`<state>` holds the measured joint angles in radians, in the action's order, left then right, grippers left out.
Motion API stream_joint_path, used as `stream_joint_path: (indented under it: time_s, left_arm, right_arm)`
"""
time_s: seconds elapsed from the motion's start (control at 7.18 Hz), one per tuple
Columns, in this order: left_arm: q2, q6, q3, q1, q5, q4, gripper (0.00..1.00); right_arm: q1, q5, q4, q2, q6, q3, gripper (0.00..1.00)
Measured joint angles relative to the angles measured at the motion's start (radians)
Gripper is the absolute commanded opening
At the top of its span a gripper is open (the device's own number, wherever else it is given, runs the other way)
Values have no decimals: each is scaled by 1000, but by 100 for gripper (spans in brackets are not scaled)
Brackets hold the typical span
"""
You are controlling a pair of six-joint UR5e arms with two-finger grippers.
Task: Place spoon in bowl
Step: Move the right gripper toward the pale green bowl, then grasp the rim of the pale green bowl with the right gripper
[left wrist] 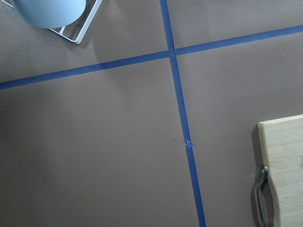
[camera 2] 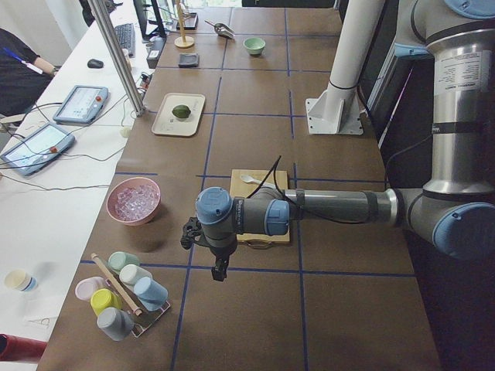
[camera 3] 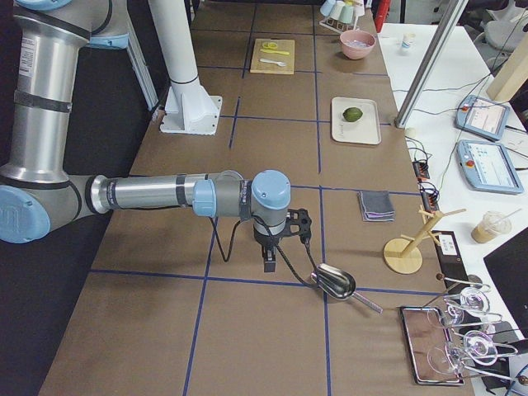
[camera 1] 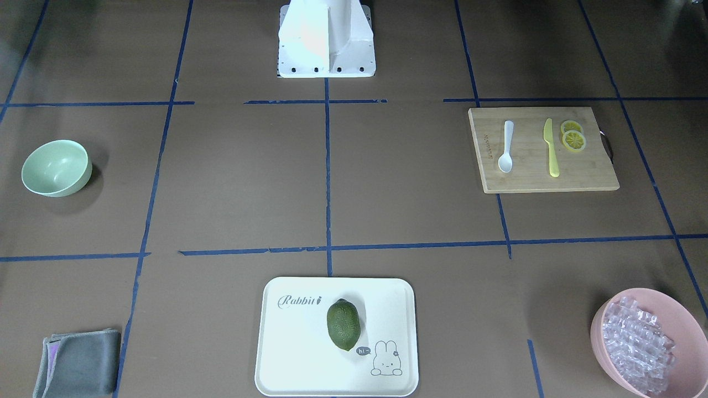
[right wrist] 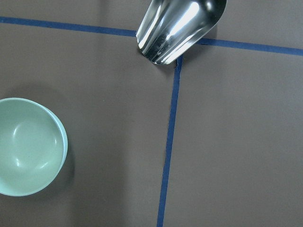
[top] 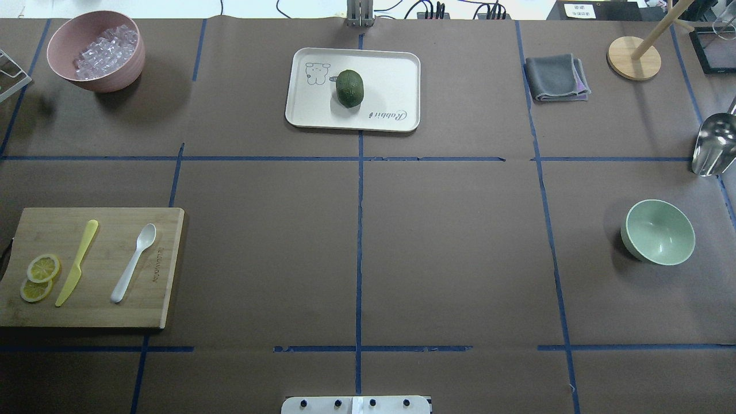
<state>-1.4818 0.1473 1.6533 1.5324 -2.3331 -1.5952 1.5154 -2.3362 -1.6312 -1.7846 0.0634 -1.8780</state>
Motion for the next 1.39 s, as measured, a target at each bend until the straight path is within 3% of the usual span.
stream_joint_path:
  time_s: [0.28,0.56,0.98,1.25,1.39]
  left_arm:
    - [-1,0,3,-2,0,0,100]
    - [1,0,6,-3,-3,0,100]
    - [0,0,6,-3,-3,-1,100]
    - [1,0,2,-3,-3,-2,100]
    - [1,1,-1,-3,-4,-2,100]
  right_arm:
    - [-34,-10,38,0,-9,7,100]
    - [-115,-24,181,-1,-139,44,100]
    - [-299,11,647,0,-544,210,100]
    - [-395,52,841,15,-743,276,98]
    - [-424,64,875,20,-788,283,61]
